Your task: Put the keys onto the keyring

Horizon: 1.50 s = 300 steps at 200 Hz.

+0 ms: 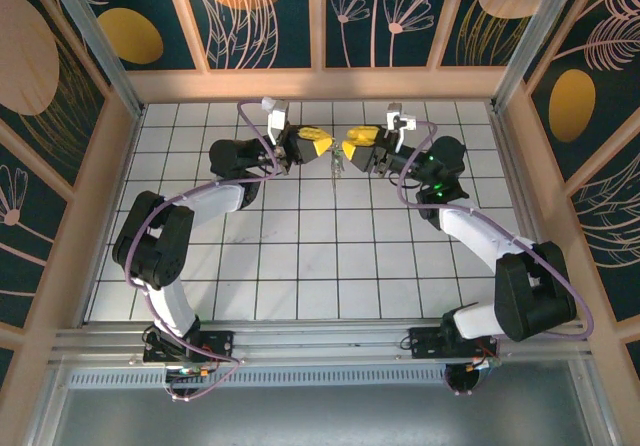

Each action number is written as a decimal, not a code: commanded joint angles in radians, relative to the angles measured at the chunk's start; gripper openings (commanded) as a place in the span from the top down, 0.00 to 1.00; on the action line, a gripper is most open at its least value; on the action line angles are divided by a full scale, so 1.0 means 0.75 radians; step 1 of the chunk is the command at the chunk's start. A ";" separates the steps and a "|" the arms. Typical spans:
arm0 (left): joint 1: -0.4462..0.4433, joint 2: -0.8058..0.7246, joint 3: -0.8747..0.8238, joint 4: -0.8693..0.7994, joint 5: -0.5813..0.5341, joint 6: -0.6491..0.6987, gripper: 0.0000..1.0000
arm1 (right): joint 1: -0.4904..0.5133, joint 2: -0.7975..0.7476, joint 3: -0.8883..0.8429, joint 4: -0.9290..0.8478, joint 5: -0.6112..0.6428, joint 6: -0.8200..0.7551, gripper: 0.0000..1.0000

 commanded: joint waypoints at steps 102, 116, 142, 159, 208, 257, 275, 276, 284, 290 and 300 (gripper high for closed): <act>-0.015 0.022 0.019 0.090 -0.007 -0.020 1.00 | 0.048 0.067 0.076 0.154 -0.035 0.054 0.60; -0.014 0.022 0.021 0.090 -0.005 -0.021 1.00 | 0.050 0.075 0.081 0.158 -0.037 0.056 0.64; -0.014 0.020 0.023 0.090 -0.001 -0.021 1.00 | 0.054 0.089 0.092 0.171 -0.048 0.066 0.67; -0.016 0.022 0.023 0.090 0.001 -0.022 1.00 | 0.060 0.098 0.102 0.167 -0.057 0.068 0.71; -0.020 0.026 0.031 0.092 -0.005 -0.021 1.00 | 0.066 0.105 0.112 0.144 -0.077 0.055 0.93; -0.020 0.020 0.039 0.082 -0.003 -0.019 1.00 | -0.002 -0.001 0.058 -0.002 0.034 -0.014 0.60; -0.020 0.021 0.041 0.080 -0.003 -0.020 1.00 | -0.035 -0.050 0.019 0.021 0.030 0.003 0.60; -0.020 0.021 0.041 0.080 -0.003 -0.019 1.00 | -0.036 -0.052 0.017 0.022 0.029 0.003 0.60; -0.020 0.023 0.041 0.081 -0.003 -0.019 1.00 | -0.038 -0.068 0.009 0.024 0.027 0.004 0.60; -0.020 0.022 0.043 0.080 -0.003 -0.019 1.00 | -0.038 -0.076 0.006 0.026 0.018 0.006 0.60; -0.022 0.023 0.043 0.080 -0.003 -0.019 1.00 | -0.035 -0.082 0.006 0.035 0.003 0.016 0.60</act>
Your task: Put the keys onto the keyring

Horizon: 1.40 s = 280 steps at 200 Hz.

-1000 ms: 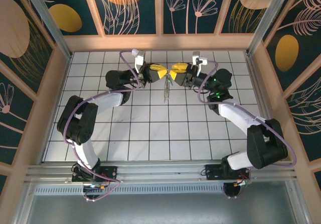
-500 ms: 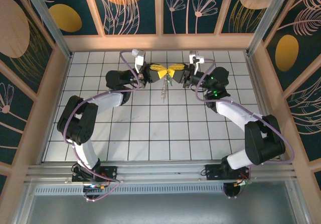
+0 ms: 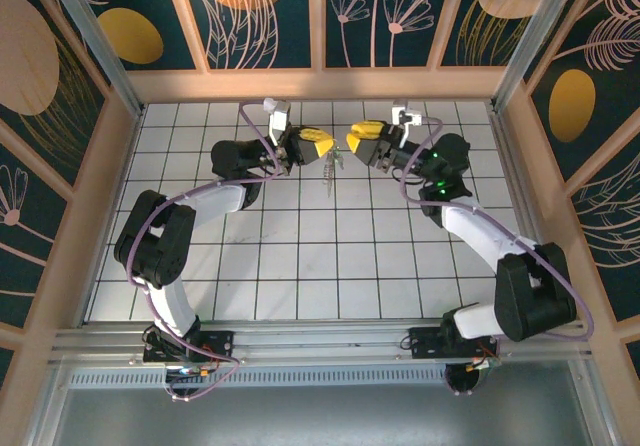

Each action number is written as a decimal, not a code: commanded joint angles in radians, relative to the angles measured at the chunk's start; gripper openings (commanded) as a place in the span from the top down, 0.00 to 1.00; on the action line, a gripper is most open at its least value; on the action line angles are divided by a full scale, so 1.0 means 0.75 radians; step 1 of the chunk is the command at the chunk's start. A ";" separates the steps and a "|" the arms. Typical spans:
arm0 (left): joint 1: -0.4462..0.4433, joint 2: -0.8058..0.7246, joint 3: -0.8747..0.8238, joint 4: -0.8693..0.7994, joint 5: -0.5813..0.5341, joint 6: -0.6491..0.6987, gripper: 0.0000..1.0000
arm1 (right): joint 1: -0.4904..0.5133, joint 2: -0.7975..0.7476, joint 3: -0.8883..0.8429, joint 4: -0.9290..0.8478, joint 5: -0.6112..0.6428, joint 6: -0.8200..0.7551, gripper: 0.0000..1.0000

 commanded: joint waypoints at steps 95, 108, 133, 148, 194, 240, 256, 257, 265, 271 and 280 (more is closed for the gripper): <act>-0.012 0.006 0.046 0.066 -0.002 -0.019 1.00 | 0.100 0.053 0.065 0.052 -0.068 -0.009 0.64; -0.012 0.005 0.044 0.064 -0.002 -0.017 1.00 | 0.102 0.065 0.067 0.056 -0.067 -0.010 0.72; -0.012 0.003 0.042 0.065 0.000 -0.015 1.00 | 0.102 0.071 0.065 0.062 -0.069 -0.008 0.89; -0.012 0.004 0.042 0.064 0.000 -0.013 1.00 | 0.103 0.067 0.067 0.055 -0.070 -0.014 0.97; -0.011 -0.015 0.052 -0.045 -0.026 0.072 0.96 | 0.097 0.047 0.077 -0.029 -0.061 -0.072 1.00; -0.006 -0.150 0.102 -0.554 -0.059 0.476 0.53 | 0.057 -0.001 0.086 -0.164 -0.058 -0.143 1.00; -0.001 -0.202 0.128 -0.737 -0.080 0.623 0.13 | 0.042 -0.010 0.095 -0.210 -0.063 -0.163 1.00; 0.000 -0.205 0.130 -0.748 -0.082 0.631 0.08 | 0.042 -0.009 0.096 -0.213 -0.063 -0.165 1.00; 0.003 -0.222 0.142 -0.817 -0.091 0.684 0.01 | 0.035 -0.011 0.102 -0.237 -0.066 -0.177 1.00; 0.004 -0.232 0.153 -0.858 -0.094 0.716 0.01 | 0.030 -0.011 0.106 -0.253 -0.070 -0.183 1.00; 0.010 -0.243 0.170 -0.921 -0.106 0.758 0.01 | 0.022 -0.011 0.113 -0.274 -0.075 -0.194 1.00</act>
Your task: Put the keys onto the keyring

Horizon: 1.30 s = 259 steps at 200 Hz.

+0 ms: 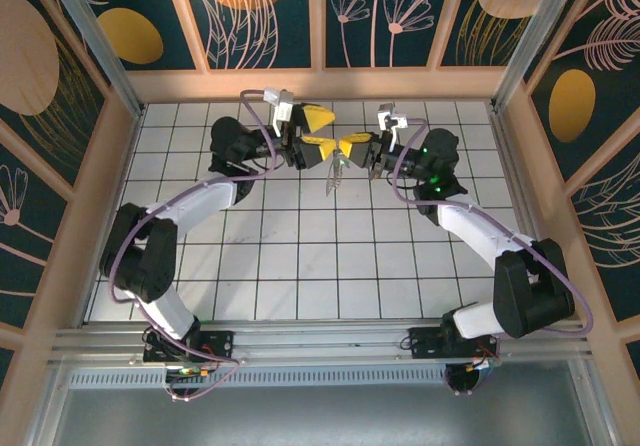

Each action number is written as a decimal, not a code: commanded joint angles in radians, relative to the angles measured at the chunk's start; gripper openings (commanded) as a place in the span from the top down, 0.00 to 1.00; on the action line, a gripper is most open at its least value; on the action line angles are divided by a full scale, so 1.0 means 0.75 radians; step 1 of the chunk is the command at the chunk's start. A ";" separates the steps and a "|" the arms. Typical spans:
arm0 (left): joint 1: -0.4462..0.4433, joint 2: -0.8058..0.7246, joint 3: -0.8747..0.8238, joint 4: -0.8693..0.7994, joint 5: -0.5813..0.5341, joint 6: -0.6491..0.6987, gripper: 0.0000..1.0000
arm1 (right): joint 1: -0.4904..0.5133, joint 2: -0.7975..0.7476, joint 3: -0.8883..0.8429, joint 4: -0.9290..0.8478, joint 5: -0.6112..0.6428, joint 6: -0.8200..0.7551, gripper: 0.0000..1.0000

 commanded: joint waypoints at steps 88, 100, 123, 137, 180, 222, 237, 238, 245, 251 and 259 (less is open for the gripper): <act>0.059 -0.068 0.092 -0.345 -0.290 0.194 0.01 | -0.086 -0.072 0.190 -0.361 -0.037 -0.221 1.00; 0.059 -0.055 0.109 -0.344 -0.289 0.189 0.01 | -0.090 -0.088 0.200 -0.399 -0.032 -0.241 1.00; 0.059 -0.003 0.192 -0.397 -0.204 0.239 0.01 | -0.100 -0.115 0.212 -0.450 -0.019 -0.265 1.00; 0.059 0.033 0.279 -0.510 -0.175 0.278 0.01 | -0.110 -0.123 0.223 -0.472 -0.018 -0.275 1.00; 0.064 0.118 0.423 -0.722 -0.278 0.359 0.01 | -0.129 -0.119 0.265 -0.528 -0.031 -0.307 1.00; 0.065 0.118 0.466 -0.804 -0.222 0.457 0.01 | -0.141 -0.070 0.327 -0.585 -0.067 -0.361 1.00; 0.069 0.134 0.518 -0.904 -0.191 0.498 0.01 | -0.144 -0.052 0.350 -0.608 -0.077 -0.384 1.00; 0.069 0.134 0.522 -0.911 -0.186 0.503 0.01 | -0.145 -0.051 0.352 -0.610 -0.077 -0.385 1.00; 0.069 0.134 0.531 -0.927 -0.165 0.526 0.01 | -0.144 -0.043 0.362 -0.620 -0.081 -0.395 1.00; 0.068 0.128 0.520 -0.916 -0.164 0.535 0.01 | -0.144 -0.037 0.369 -0.627 -0.084 -0.403 1.00; 0.069 0.112 0.492 -0.880 -0.164 0.546 0.01 | -0.146 -0.030 0.379 -0.633 -0.087 -0.413 1.00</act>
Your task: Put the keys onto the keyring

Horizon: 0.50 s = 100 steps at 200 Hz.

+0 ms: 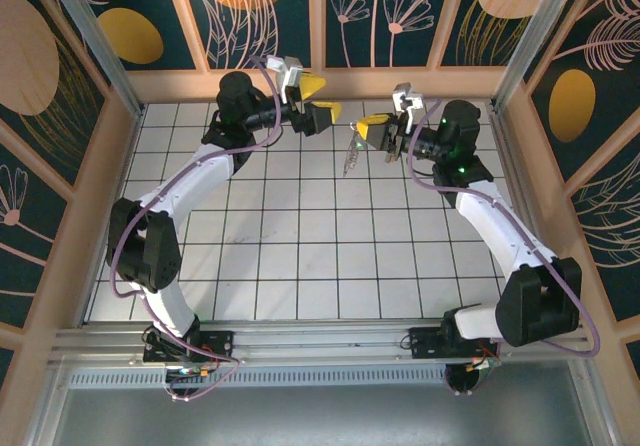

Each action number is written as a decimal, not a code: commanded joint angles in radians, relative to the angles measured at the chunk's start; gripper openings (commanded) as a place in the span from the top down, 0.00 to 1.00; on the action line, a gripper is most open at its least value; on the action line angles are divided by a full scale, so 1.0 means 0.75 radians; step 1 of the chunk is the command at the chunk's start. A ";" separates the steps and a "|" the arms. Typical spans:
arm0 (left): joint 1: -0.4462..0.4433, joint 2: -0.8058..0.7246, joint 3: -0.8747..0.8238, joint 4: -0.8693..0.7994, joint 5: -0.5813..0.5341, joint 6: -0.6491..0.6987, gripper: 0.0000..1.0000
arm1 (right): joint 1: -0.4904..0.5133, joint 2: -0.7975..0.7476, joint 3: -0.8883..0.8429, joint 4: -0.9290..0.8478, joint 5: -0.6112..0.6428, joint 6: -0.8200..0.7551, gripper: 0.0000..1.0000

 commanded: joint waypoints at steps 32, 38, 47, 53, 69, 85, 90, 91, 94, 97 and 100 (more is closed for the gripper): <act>0.012 -0.063 -0.033 -0.001 0.037 0.136 0.02 | -0.017 0.074 0.145 -0.122 -0.086 -0.156 1.00; 0.012 -0.063 -0.023 -0.041 0.048 0.166 0.02 | -0.019 0.084 0.163 -0.156 -0.101 -0.179 1.00; 0.012 -0.061 0.004 -0.121 0.074 0.223 0.04 | -0.022 0.100 0.191 -0.214 -0.123 -0.220 1.00; 0.012 -0.057 0.021 -0.172 0.094 0.260 0.07 | -0.023 0.110 0.207 -0.251 -0.139 -0.245 1.00; 0.012 -0.043 0.056 -0.280 0.138 0.338 0.19 | -0.030 0.138 0.255 -0.355 -0.183 -0.312 1.00; 0.015 -0.032 0.084 -0.380 0.194 0.400 0.35 | -0.041 0.169 0.304 -0.477 -0.237 -0.392 1.00; 0.016 -0.029 0.088 -0.404 0.213 0.415 0.38 | -0.045 0.180 0.317 -0.518 -0.255 -0.419 1.00; 0.017 -0.028 0.088 -0.408 0.217 0.418 0.38 | -0.045 0.181 0.320 -0.526 -0.259 -0.425 1.00; 0.017 -0.030 0.090 -0.418 0.226 0.425 0.39 | -0.048 0.186 0.326 -0.546 -0.267 -0.438 1.00; 0.018 -0.030 0.090 -0.430 0.236 0.435 0.39 | -0.054 0.191 0.333 -0.561 -0.278 -0.448 1.00; 0.020 -0.029 0.090 -0.440 0.247 0.443 0.40 | -0.057 0.195 0.338 -0.576 -0.287 -0.456 1.00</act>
